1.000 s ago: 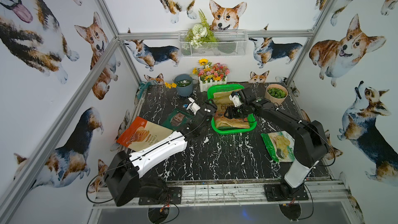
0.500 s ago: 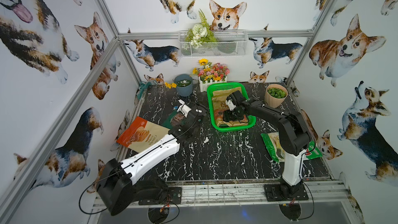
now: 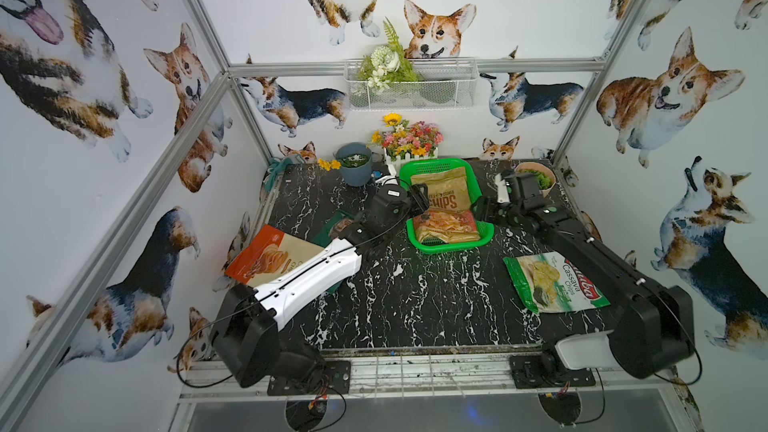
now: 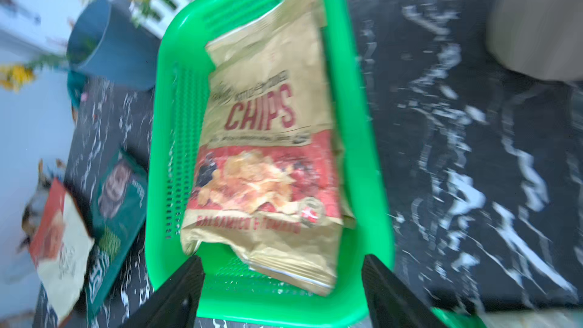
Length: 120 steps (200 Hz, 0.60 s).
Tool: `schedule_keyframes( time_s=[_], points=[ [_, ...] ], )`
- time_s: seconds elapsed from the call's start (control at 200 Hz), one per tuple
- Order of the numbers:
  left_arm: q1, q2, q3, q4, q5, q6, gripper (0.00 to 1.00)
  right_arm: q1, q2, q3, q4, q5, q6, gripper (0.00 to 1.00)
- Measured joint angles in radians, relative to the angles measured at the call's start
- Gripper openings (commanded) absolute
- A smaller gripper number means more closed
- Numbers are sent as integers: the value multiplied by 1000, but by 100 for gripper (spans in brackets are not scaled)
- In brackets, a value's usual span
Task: Put the potato chips into the basket
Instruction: Pick up the potato chip from the center of the board.
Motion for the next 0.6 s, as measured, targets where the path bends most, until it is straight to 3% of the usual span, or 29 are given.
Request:
schedule_keyframes(
  time_s=[0.145, 0.295, 0.41, 0.601],
  points=[
    [0, 79, 96, -19, 246, 193, 68, -159, -143, -145, -52, 59, 140, 86],
    [-2, 157, 175, -94, 443, 305, 68, -321, -73, -191, -129, 86, 249, 87],
    [-3, 182, 202, -149, 511, 342, 68, -377, -45, -250, -163, 67, 314, 89],
    [-4, 184, 204, -217, 529, 365, 68, -389, -14, -343, -129, 70, 410, 92]
  ],
)
